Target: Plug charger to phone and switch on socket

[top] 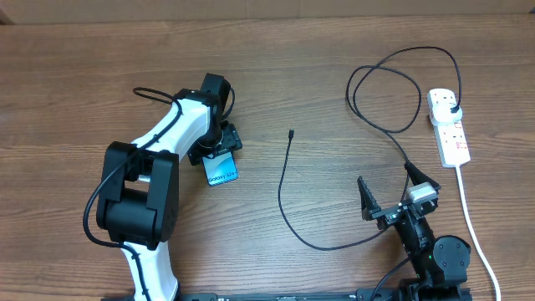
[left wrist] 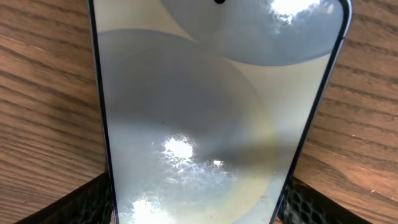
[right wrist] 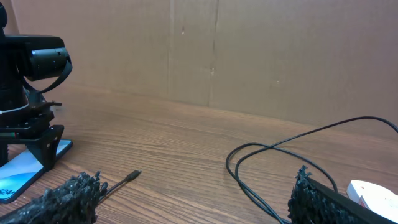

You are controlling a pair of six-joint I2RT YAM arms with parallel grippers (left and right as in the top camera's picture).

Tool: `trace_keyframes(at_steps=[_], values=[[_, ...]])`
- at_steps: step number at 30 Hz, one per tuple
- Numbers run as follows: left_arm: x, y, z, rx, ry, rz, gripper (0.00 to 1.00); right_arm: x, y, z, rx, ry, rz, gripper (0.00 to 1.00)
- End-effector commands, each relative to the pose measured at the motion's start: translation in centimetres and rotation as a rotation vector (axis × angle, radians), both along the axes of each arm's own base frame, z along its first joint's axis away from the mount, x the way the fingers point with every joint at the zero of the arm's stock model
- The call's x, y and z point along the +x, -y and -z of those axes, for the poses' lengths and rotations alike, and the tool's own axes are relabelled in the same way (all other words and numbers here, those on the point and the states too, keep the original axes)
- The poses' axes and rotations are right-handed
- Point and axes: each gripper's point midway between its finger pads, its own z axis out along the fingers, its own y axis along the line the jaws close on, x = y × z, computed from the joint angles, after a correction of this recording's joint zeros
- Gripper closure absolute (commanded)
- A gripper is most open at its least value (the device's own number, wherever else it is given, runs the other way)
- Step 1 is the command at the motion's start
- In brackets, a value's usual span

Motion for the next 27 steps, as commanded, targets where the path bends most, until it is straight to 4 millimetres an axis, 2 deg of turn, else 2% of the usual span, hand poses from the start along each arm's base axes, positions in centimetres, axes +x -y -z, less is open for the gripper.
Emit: trace_keyframes(at_steps=[1, 8, 13, 18, 27], values=[[-3.4, -1.3, 5.4, 0.050, -0.160, -0.016, 0.21, 0.0, 0.0, 0.1, -0.001, 0.006, 0.000, 0.00], [-3.4, -1.3, 5.2, 0.052, -0.165, -0.016, 0.22, 0.0, 0.0, 0.1, -0.001, 0.006, 0.001, 0.00], [-2.9, -1.2, 3.9, 0.053, -0.176, 0.004, 0.23, 0.0, 0.0, 0.1, -0.001, 0.006, 0.000, 0.00], [-1.1, -1.1, 1.0, 0.068, -0.167, 0.012, 0.23, 0.0, 0.0, 0.1, -0.001, 0.006, 0.001, 0.00], [3.2, -0.3, -5.8, 0.059, -0.069, 0.050, 0.24, 0.0, 0.0, 0.1, -0.001, 0.006, 0.001, 0.00]])
